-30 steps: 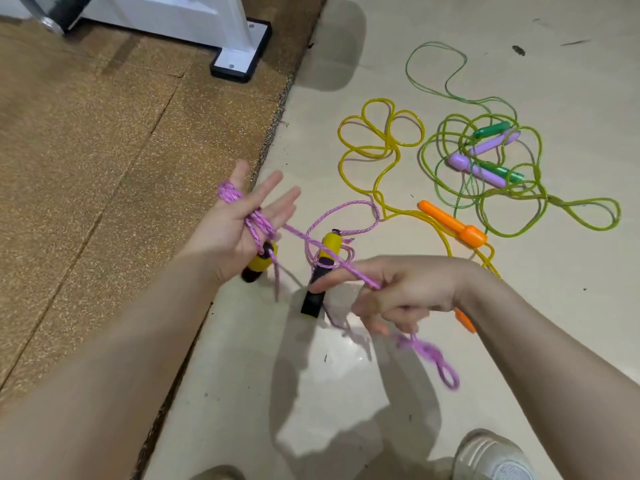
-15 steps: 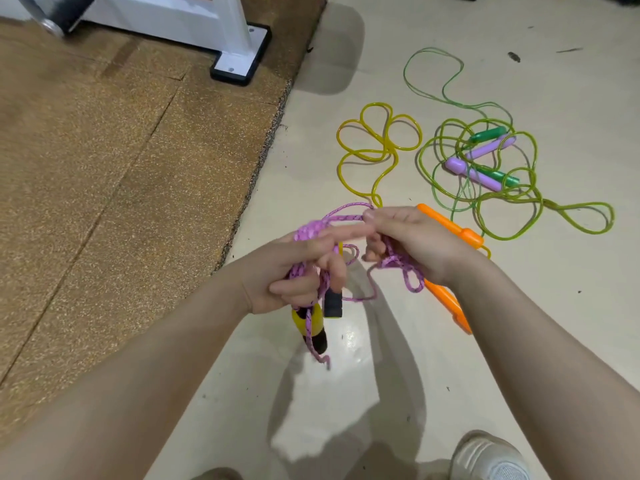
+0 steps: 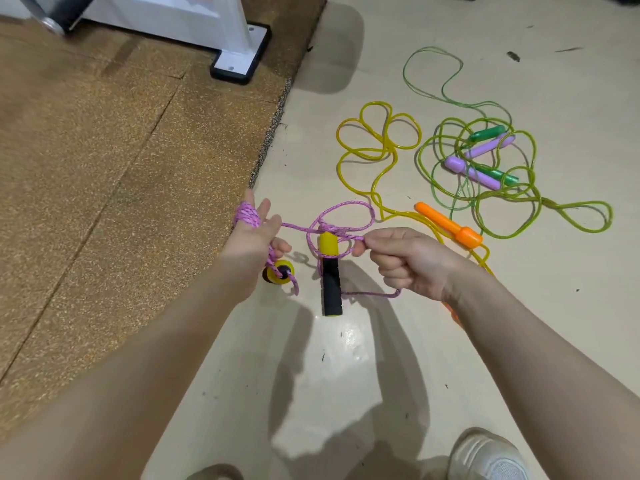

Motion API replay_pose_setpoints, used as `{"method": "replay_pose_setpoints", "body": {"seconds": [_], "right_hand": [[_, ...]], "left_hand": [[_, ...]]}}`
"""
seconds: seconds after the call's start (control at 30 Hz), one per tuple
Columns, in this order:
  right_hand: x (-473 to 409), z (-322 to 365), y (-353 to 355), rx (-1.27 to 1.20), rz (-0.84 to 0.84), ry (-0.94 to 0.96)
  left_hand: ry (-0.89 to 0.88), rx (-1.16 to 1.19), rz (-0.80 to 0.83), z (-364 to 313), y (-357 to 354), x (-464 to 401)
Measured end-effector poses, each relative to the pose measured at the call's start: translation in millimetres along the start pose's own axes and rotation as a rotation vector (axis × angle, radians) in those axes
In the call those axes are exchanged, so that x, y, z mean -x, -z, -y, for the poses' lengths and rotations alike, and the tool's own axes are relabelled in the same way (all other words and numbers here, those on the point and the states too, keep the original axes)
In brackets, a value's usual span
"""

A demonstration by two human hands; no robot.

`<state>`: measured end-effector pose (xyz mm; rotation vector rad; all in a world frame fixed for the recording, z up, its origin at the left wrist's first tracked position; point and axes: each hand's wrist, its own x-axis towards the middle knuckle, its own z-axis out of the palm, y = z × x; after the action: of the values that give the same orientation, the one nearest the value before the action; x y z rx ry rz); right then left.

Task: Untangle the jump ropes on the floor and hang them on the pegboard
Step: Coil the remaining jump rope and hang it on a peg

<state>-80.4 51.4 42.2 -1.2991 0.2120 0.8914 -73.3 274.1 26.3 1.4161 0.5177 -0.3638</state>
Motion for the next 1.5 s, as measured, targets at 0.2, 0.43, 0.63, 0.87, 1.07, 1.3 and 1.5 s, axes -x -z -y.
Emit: {"method": "replay_pose_setpoints", "body": {"seconds": [0.2,0.43,0.63,0.87,1.07,1.3,1.5], "right_hand": [[-2,0,-1,-0.270,-0.006,0.243],[0,4,6,-0.695,-0.168,0.386],[-8,-1,18,-0.220,-0.595,0.116],[-20,-22,20,0.708,-0.723,-0.053],[-5,1,1,0.679,-0.753,0.364],[0,34,-54,0.688,-0.033,0.529],[21,92,-48,0.531,0.065,0.308]], "left_hand": [[-0.157,-0.603,0.066,2,-6,8],[-0.036,-0.265,-0.055,-5,-3,4],[0.072,-0.048,0.022,1,1,6],[0.037,-0.231,0.081,-3,-8,10],[-0.024,-0.428,0.237,-14,-14,18],[-0.050,-0.461,0.526,-45,-22,36],[-0.115,-0.289,0.691,-99,-20,47]]}}
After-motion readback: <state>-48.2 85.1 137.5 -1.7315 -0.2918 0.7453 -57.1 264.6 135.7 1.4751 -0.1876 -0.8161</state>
